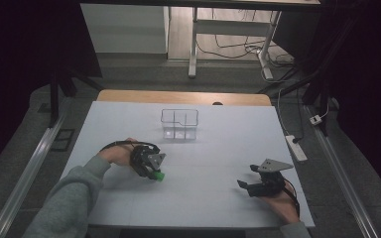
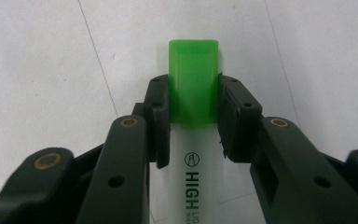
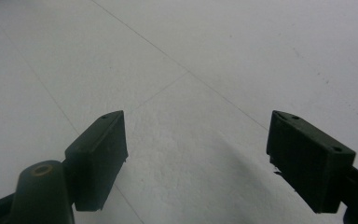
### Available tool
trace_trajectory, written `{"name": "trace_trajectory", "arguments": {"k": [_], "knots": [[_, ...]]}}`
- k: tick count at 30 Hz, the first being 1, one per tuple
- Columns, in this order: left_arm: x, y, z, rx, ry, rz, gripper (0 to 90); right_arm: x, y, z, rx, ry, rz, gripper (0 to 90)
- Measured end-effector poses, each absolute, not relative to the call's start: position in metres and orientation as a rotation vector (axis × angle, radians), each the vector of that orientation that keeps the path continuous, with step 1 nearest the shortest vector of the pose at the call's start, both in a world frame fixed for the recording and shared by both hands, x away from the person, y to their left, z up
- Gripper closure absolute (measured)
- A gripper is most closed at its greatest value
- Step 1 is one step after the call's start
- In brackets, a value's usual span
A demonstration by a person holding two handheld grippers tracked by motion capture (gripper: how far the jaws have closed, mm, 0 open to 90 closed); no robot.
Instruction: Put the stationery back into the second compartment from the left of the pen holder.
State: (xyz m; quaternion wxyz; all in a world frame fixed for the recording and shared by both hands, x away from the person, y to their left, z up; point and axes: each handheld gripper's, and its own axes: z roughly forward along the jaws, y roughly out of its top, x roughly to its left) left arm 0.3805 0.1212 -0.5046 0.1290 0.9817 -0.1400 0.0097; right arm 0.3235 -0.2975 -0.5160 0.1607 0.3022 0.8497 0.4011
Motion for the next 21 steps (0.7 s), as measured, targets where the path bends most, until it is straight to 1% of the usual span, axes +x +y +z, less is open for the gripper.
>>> {"name": "trace_trajectory", "arguments": {"k": [3,14,21], "knots": [[0.380,0.122,-0.503,2.862,-0.378,0.049,67.0,0.323,-0.298,-0.516,0.868,2.425,1.142,19.8],[0.380,0.137,-0.481,2.776,-0.183,0.143,67.1,0.322,-0.298,-0.516,0.864,2.427,1.138,19.8],[0.382,0.151,-0.477,2.734,0.014,0.180,67.0,0.323,-0.298,-0.516,0.870,2.423,1.144,19.8]]}}
